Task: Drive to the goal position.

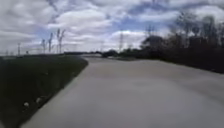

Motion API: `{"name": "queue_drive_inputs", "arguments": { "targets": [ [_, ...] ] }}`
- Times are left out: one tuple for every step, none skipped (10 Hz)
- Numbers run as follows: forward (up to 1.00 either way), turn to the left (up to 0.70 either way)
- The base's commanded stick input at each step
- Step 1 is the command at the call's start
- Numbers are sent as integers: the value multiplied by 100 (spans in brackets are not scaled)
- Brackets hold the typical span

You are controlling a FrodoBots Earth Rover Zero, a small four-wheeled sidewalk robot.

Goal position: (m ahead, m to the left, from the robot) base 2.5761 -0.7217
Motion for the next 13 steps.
{"name": "queue_drive_inputs", "arguments": {
  "targets": [
    [91, 0],
    [91, 0],
    [91, 0],
    [91, 0],
    [91, 0],
    [91, 0],
    [91, 0],
    [91, 2],
    [91, 2],
    [91, 2],
    [91, 2],
    [91, 2],
    [91, 2]
  ]
}}
